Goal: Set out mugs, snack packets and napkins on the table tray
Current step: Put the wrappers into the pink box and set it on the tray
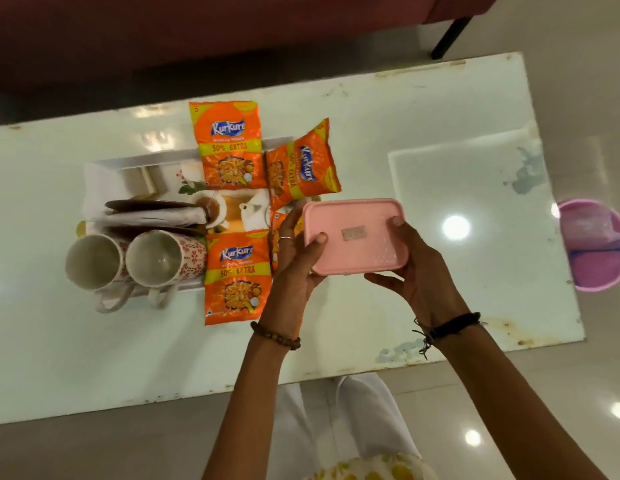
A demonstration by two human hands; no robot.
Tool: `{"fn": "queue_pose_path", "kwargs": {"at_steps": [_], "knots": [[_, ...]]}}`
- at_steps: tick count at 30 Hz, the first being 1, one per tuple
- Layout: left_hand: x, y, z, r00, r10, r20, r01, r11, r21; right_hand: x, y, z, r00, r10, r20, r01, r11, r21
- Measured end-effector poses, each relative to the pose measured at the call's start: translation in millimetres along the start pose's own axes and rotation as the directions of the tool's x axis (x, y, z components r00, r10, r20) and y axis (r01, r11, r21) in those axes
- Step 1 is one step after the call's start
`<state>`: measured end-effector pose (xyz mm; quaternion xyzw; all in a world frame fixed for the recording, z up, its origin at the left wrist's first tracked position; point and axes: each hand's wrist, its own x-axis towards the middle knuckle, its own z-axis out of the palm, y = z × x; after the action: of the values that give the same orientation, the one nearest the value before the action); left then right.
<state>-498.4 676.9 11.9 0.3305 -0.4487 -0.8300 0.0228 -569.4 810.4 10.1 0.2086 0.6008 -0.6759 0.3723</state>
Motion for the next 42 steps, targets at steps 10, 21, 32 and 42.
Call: {"fn": "queue_pose_path", "kwargs": {"at_steps": [10, 21, 32, 42], "knots": [[27.2, 111.9, -135.9, 0.989, 0.01, -0.147, 0.047, 0.924, 0.38, 27.8, -1.2, 158.9, 0.976, -0.141, 0.166, 0.175, 0.962, -0.21], [113.0, 173.7, -254.3, 0.939, 0.116, -0.325, 0.133, 0.748, 0.65, 102.3, 34.6, 297.4, 0.969, -0.245, 0.008, 0.216, 0.839, -0.499], [127.1, 139.1, -294.9, 0.98, 0.026, -0.197, 0.146, 0.584, 0.799, 111.0, 68.9, 302.7, 0.951, -0.307, -0.04, 0.202, 0.716, -0.669], [73.5, 116.9, -323.8, 0.988, -0.021, -0.154, 0.113, 0.778, 0.618, 93.2, 92.5, 284.3, 0.968, -0.238, -0.082, 0.094, 0.646, -0.758]]}}
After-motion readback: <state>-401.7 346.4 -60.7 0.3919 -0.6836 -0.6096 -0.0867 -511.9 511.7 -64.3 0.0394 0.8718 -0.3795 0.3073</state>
